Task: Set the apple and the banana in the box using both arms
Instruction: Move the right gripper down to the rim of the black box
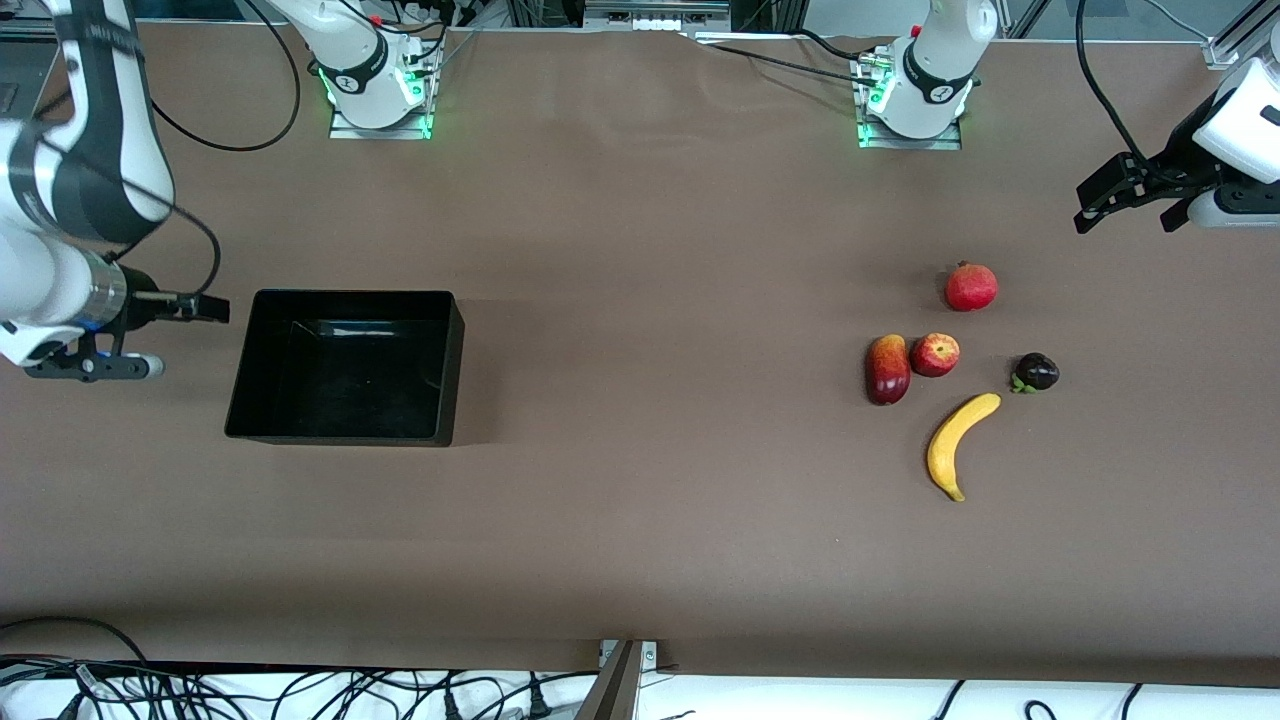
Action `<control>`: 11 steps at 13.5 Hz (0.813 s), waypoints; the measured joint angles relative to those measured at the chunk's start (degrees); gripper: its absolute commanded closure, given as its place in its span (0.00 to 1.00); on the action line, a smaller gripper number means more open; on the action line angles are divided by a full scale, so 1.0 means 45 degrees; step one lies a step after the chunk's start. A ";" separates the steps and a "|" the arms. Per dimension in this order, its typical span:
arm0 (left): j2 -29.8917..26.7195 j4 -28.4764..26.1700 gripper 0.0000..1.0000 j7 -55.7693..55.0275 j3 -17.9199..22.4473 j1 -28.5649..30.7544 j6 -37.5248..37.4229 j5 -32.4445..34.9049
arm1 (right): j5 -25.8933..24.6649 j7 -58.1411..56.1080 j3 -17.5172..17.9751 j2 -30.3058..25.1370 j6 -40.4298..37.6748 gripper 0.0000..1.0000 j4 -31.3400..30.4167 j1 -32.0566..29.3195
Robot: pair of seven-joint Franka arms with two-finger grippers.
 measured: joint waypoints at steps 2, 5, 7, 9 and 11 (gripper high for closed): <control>0.0003 0.0004 0.00 0.0000 0.0000 0.0000 0.0000 0.0000 | 0.0003 0.0000 -0.0346 0.0082 0.1504 0.00 -0.1114 -0.0010; 0.0006 0.0011 0.00 0.0000 0.0000 0.0000 0.0000 0.0000 | 0.0113 0.0018 -0.0658 0.0123 0.3657 0.00 -0.2814 -0.0033; 0.0007 0.0013 0.00 0.0000 0.0000 0.0000 0.0000 0.0000 | 0.0370 0.0018 -0.0742 0.0315 0.4558 0.01 -0.3484 -0.0062; 0.0007 0.0015 0.00 0.0001 0.0000 0.0000 0.0000 0.0000 | 0.0656 0.0017 -0.0752 0.0689 0.5072 0.53 -0.3695 -0.0063; 0.0009 0.0018 0.00 0.0001 0.0000 0.0000 0.0000 0.0000 | 0.0694 0.0015 -0.0752 0.1224 0.5844 1.00 -0.3776 -0.0063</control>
